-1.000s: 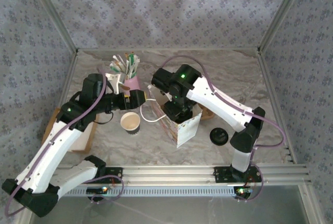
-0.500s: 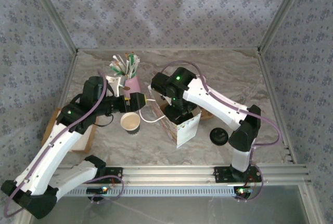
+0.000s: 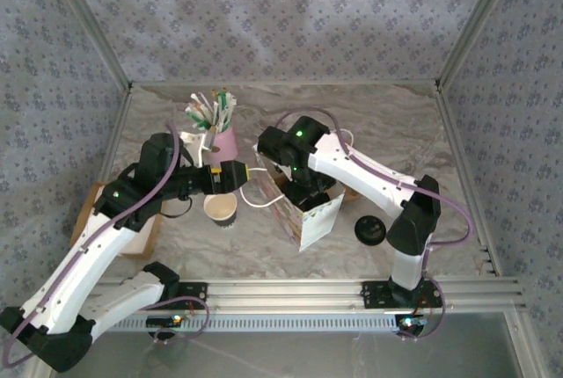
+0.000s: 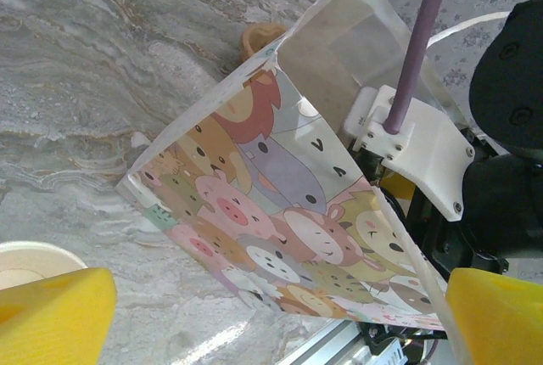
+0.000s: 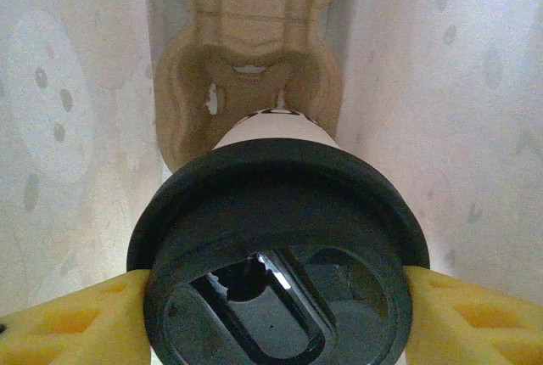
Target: Pack the takeout coffee
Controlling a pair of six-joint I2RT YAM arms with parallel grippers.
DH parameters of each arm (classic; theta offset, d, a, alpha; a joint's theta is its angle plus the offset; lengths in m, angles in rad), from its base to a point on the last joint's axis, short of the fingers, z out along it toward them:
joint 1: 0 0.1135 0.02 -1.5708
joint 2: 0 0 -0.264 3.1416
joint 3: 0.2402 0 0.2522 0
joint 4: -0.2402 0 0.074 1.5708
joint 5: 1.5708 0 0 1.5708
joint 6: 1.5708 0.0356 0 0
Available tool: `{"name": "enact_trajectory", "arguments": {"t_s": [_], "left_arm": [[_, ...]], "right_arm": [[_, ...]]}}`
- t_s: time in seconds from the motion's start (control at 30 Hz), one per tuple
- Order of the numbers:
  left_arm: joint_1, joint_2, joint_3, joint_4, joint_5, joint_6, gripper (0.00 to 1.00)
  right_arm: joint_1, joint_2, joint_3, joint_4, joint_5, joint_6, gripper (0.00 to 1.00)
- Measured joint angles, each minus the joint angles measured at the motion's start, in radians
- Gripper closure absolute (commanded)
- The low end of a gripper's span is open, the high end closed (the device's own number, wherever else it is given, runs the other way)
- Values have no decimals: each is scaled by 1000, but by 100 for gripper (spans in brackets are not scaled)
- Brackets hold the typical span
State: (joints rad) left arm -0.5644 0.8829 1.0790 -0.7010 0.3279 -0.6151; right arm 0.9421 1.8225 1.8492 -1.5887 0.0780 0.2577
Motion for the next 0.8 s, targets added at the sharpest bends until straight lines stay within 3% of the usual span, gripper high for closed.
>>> {"name": "enact_trajectory", "arguments": {"t_s": [0.6, 0.8], "left_arm": [[-46, -3, -9, 2, -12, -8, 0], [-80, -19, -23, 1, -24, -8, 7]], "right_arm": [[-15, -17, -93, 86, -20, -4, 32], [-15, -39, -100, 98, -23, -4, 32]]}}
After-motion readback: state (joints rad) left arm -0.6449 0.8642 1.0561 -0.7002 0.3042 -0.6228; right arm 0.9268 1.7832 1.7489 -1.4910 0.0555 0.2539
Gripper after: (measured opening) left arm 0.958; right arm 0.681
